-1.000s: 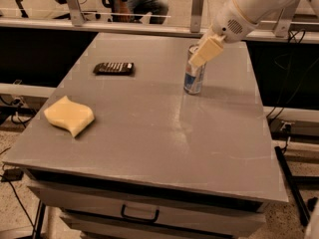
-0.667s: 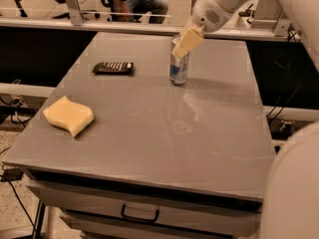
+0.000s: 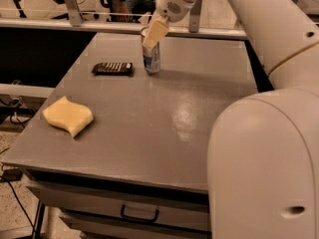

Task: Move redbull can near rxbar chocolate

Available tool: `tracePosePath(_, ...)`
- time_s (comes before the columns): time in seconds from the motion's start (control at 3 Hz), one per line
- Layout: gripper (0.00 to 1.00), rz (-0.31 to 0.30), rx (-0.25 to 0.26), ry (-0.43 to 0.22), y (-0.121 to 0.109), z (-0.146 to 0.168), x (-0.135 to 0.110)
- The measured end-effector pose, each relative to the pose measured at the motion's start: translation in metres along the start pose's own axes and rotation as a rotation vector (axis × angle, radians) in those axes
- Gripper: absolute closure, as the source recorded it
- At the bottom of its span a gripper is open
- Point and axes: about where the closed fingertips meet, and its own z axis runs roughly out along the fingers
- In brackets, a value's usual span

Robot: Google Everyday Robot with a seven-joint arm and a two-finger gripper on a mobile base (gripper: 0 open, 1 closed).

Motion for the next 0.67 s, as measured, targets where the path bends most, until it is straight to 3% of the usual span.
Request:
tracePosePath(0.33,0.77,-0.012,-0.02,-0.007,-0.0041,0.0184,-0.019)
tracePosePath(0.67,0.53,-0.012,-0.022,-0.007,-0.0041,0.0215,-0.0185)
